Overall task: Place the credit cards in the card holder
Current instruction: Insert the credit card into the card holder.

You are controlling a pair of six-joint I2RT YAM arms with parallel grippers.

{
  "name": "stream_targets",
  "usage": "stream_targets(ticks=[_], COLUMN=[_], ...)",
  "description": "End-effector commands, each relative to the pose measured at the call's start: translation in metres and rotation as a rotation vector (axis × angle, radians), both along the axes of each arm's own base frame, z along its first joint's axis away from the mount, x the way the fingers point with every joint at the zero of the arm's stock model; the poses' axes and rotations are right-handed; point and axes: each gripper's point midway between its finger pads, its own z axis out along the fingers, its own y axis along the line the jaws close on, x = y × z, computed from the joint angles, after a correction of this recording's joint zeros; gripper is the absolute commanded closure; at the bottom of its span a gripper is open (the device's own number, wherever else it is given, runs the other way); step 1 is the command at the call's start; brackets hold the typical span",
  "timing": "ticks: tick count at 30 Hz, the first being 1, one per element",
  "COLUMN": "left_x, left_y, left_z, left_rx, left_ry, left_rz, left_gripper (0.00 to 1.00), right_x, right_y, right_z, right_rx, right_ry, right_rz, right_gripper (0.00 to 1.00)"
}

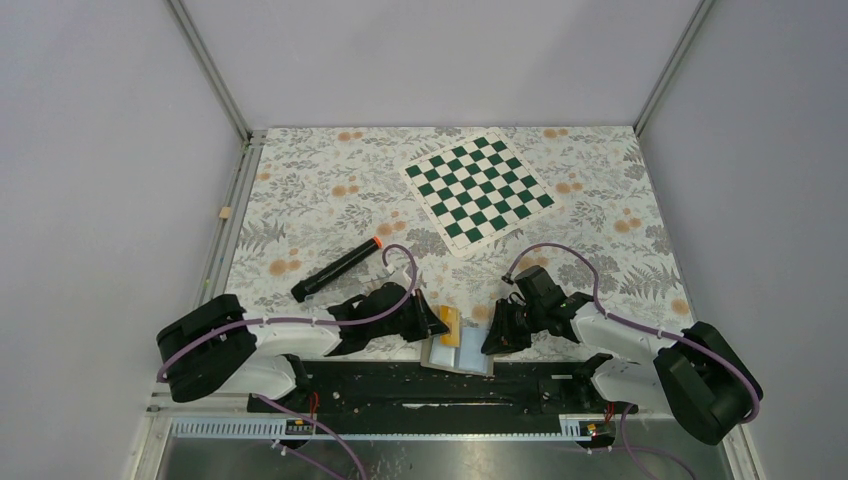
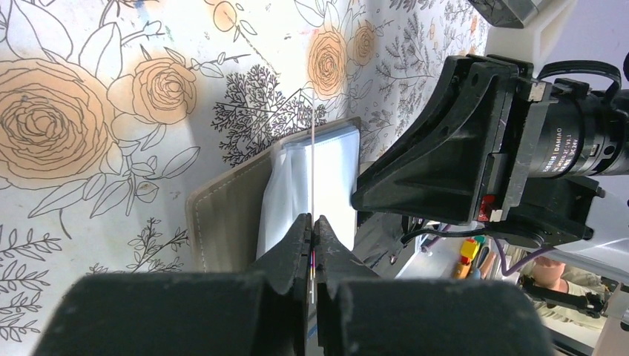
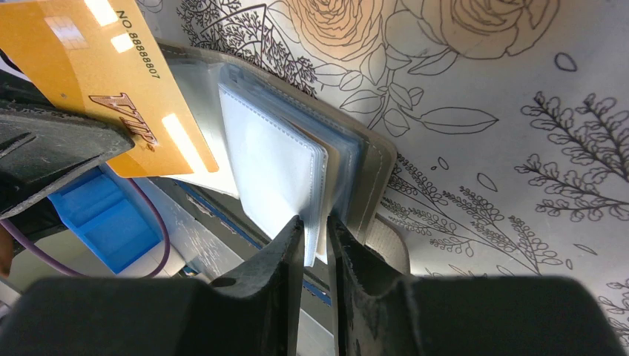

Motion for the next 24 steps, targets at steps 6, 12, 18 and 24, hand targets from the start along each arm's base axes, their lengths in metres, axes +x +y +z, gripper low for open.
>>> stream_targets(ticks=[6,12,18,24], left_x=[0.011,0.010,0.007,0.001], left_y=[-0.011,-0.013,-0.014,-0.015], left_z=[0.003,0.000,0.009,0.006], left_rx=[-0.005,-0.013,-0.071,-0.092], left_ry=[-0.033,-0.022,-0.020,0.001], left_rz=[0.006,-0.001,0.005,-0.002], left_gripper=[1.00,1.00,1.00,1.00], right_x=[-0.011,-0.012,-0.011,-0.012], right_y=[-0.021,-0.020,-0.020,-0.020], right_z=[-0.024,-0.024,-0.025,-0.026], right_rx=[-0.122,-0.120,-0.118,-0.119], right_ry=[0.030,0.033,0.033,0.035], right_rz=[-0.002,0.000,-0.004,-0.001], right_gripper=[0.75,0.75,0.75,0.75])
